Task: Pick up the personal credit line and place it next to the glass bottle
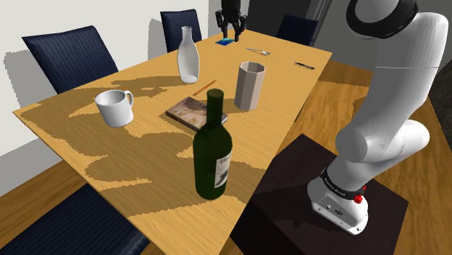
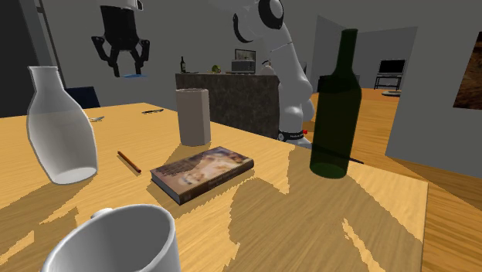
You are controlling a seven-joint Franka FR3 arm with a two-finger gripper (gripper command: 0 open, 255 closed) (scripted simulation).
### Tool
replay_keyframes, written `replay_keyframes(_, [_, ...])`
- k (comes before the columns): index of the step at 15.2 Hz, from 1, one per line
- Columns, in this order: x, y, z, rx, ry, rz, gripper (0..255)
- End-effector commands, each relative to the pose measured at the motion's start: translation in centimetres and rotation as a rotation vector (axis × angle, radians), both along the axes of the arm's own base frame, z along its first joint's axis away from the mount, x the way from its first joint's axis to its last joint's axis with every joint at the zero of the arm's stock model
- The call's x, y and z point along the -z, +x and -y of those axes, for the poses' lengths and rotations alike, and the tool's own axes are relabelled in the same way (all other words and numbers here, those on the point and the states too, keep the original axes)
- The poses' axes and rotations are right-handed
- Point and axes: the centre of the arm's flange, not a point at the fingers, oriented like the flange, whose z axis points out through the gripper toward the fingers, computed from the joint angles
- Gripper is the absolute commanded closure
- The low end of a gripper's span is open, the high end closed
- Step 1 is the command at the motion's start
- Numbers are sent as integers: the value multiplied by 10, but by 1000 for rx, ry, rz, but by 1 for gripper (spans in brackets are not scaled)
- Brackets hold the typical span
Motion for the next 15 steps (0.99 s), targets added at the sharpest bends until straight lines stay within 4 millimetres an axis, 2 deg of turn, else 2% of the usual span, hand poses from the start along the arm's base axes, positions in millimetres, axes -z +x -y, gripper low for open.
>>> replay_keyframes(1, [11, 0, 1, 0, 0, 0, 255])
replay_keyframes(15, [85, 0, 1, 0, 0, 0, 255])
